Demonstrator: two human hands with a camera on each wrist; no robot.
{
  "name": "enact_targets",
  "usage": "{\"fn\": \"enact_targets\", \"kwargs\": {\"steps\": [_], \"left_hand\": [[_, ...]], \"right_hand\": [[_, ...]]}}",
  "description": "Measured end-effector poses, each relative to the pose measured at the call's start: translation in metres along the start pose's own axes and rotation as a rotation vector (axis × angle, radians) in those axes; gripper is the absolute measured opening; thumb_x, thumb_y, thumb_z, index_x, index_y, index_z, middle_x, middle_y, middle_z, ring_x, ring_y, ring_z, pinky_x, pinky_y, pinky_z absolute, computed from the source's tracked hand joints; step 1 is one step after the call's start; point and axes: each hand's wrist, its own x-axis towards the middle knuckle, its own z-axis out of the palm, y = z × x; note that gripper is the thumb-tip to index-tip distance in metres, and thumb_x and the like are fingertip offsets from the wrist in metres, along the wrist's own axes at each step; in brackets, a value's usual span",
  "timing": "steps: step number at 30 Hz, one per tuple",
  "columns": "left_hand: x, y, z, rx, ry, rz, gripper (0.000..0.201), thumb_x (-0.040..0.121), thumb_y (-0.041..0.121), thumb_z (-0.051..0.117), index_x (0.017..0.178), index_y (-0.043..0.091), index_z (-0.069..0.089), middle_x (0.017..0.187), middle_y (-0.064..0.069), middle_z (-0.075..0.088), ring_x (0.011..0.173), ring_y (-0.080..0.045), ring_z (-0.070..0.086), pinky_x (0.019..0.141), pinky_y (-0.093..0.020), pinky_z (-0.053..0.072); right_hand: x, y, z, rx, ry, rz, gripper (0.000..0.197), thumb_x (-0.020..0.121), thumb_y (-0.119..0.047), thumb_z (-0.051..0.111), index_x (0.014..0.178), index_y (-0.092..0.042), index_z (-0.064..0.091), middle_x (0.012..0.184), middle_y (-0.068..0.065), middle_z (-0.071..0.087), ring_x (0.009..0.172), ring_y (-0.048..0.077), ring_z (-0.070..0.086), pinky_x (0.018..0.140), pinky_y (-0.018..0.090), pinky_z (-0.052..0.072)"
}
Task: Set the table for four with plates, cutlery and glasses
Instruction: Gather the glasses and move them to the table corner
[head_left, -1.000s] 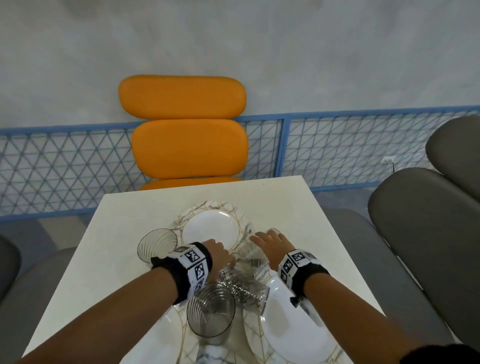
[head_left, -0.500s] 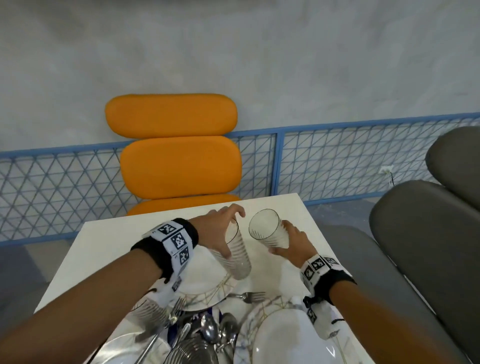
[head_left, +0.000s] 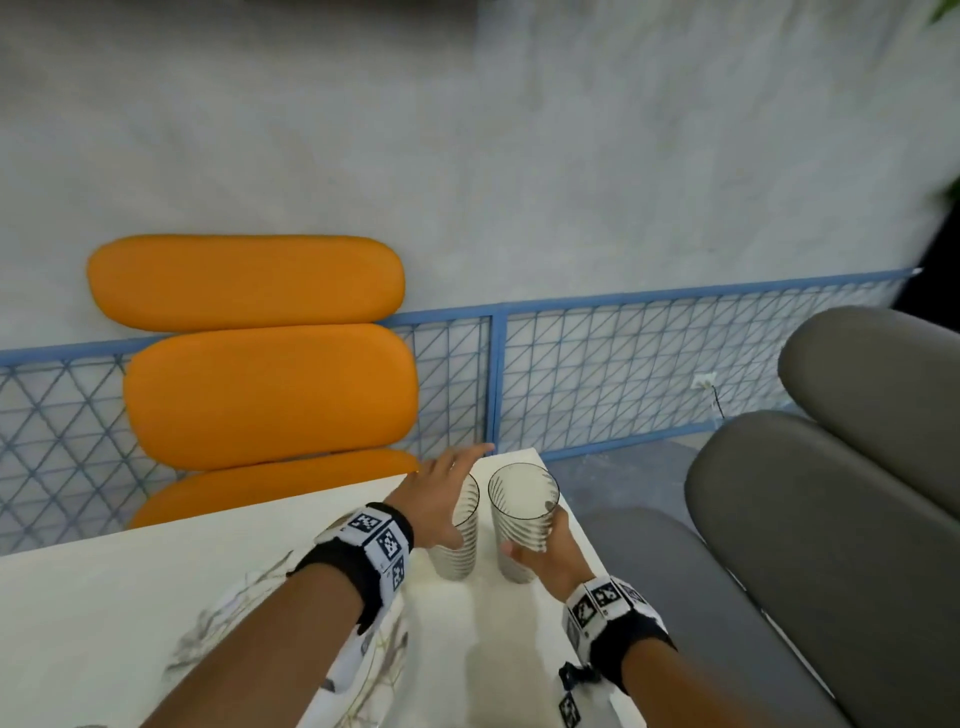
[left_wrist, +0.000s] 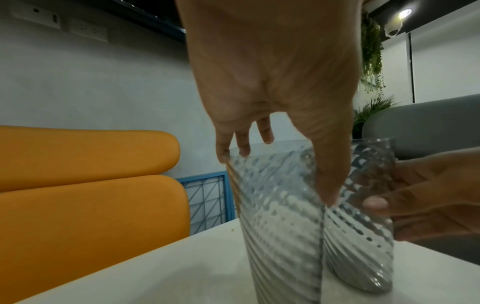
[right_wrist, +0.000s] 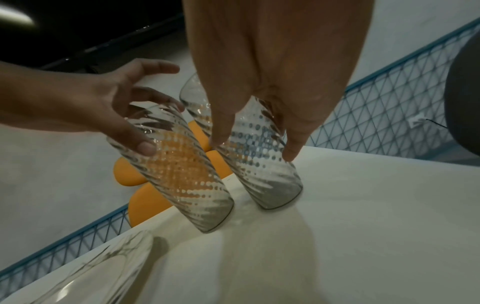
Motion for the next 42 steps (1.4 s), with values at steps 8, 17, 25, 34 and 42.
{"fn": "enact_targets", "kwargs": {"steps": [8,17,25,34,42], "left_hand": [[0.001,-0.014,0.038,-0.147,0.444,-0.164,0.136,0.058,0.044,0.084,0.139,0.035,-0.025,0.158,-0.004,-0.011,0.146,-0.025,-0.011,0.118,-0.037,-0.001],[0.031,-0.033,0.05,-0.778,0.351,-0.345,0.102,0.067,0.006,0.081,0.144,0.01,0.015,0.137,-0.01,0.045,0.128,-0.026,0.044,0.104,-0.029,0.036],[0.055,-0.038,0.055,-0.82,0.418,-0.377,0.072,0.073,-0.001,0.075,0.131,0.004,0.032,0.134,-0.011,0.046,0.126,-0.024,0.044,0.099,-0.023,0.032],[0.06,-0.041,0.06,-0.813,0.44,-0.382,0.078,0.071,0.002,0.077,0.135,0.005,0.033,0.136,-0.011,0.046,0.129,-0.026,0.043,0.108,-0.033,0.036],[0.029,-0.038,0.039,-0.777,0.295,-0.465,0.101,0.079,0.017,0.073,0.149,0.006,0.0,0.155,-0.014,0.02,0.14,-0.031,0.028,0.114,-0.041,0.028]], "right_hand": [[0.035,-0.005,-0.008,0.055,0.014,-0.039,0.073,0.063,-0.004,0.08,0.119,-0.018,0.036,0.122,0.008,0.049,0.116,0.026,0.049,0.104,0.043,0.041],[0.073,-0.015,-0.011,0.034,-0.025,-0.034,0.069,0.077,0.006,0.068,0.135,-0.006,0.031,0.119,0.004,0.049,0.105,0.021,0.049,0.087,0.025,0.042],[0.09,-0.017,-0.007,0.081,-0.074,-0.016,0.067,0.081,0.005,0.063,0.137,-0.005,0.027,0.126,0.011,0.048,0.105,0.02,0.047,0.09,0.025,0.044],[0.09,-0.015,-0.007,-0.048,-0.028,-0.027,0.068,0.082,-0.003,0.066,0.138,-0.008,0.028,0.122,0.004,0.047,0.121,0.025,0.047,0.102,0.034,0.04],[0.061,-0.02,-0.017,-0.176,0.02,0.083,0.092,0.084,-0.018,0.067,0.148,-0.006,0.002,0.156,0.014,0.016,0.143,0.03,0.021,0.117,0.044,0.023]]}}
